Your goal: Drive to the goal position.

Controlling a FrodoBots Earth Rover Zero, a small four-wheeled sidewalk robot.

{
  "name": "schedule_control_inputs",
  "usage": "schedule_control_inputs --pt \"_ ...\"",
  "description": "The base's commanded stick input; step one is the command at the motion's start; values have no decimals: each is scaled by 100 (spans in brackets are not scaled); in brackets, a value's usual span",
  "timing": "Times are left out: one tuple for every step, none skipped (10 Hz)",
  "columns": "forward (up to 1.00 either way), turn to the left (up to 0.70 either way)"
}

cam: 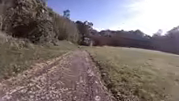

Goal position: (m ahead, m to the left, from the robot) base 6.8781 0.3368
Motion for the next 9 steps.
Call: schedule_control_inputs --pt "70 11" --pt "70 1" --pt "70 0" --pt "54 0" --pt "26 0" --pt "7 0" --pt "6 0" --pt "6 0" --pt "6 0"
